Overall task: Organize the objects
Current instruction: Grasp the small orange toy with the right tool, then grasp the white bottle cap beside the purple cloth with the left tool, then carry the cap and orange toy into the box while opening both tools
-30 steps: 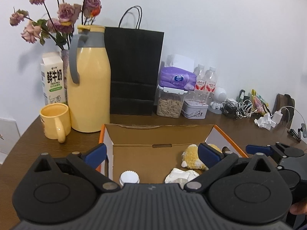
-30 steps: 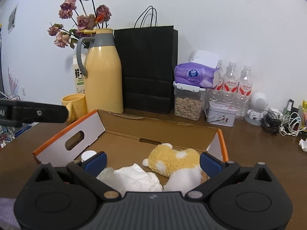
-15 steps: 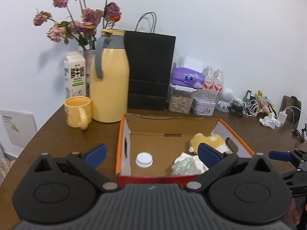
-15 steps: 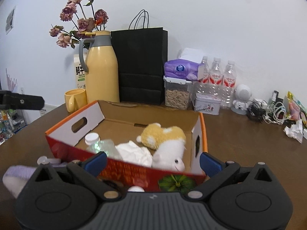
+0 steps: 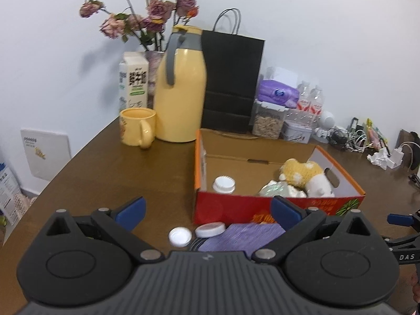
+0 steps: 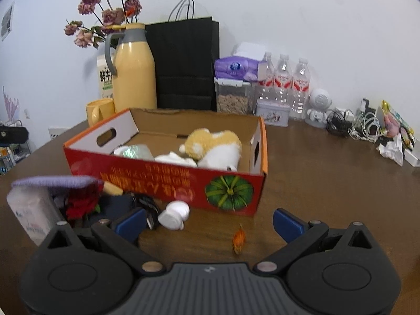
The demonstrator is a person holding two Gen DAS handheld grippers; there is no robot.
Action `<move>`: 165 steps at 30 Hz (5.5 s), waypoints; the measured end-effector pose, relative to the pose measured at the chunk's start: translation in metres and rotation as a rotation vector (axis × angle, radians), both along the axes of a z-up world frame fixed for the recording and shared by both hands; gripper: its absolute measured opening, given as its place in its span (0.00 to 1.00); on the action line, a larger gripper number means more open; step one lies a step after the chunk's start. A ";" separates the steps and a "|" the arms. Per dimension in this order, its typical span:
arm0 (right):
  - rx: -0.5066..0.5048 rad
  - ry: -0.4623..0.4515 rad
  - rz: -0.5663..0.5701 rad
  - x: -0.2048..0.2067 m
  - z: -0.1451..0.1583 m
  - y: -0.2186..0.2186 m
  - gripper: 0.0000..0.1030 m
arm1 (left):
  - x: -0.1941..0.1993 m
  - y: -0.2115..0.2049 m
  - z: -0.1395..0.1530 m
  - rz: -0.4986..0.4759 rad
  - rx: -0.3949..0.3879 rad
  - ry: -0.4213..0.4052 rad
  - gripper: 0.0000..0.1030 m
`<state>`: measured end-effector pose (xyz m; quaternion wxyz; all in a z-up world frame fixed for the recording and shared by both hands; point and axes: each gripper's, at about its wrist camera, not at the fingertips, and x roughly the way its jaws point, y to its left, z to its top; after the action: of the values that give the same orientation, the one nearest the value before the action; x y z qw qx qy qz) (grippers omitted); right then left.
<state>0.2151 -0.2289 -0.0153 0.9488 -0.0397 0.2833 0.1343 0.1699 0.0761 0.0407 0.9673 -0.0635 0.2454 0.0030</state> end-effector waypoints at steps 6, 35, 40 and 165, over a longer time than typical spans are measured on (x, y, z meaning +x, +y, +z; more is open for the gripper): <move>-0.003 0.041 -0.023 0.001 -0.017 -0.012 1.00 | -0.008 0.012 -0.008 0.035 -0.006 0.011 1.00; -0.016 0.078 -0.041 0.039 -0.044 -0.019 0.11 | 0.011 0.036 -0.038 0.082 -0.061 0.078 1.00; -0.009 0.030 -0.024 0.030 -0.032 -0.015 0.11 | 0.014 0.039 -0.040 0.092 -0.059 0.089 1.00; 0.038 -0.149 0.044 0.081 0.036 0.049 1.00 | 0.100 -0.051 0.025 -0.168 0.014 -0.061 1.00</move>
<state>0.2960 -0.1796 0.0210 0.9647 -0.0379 0.2082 0.1571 0.2694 0.0248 0.0659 0.9716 -0.0359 0.2205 -0.0785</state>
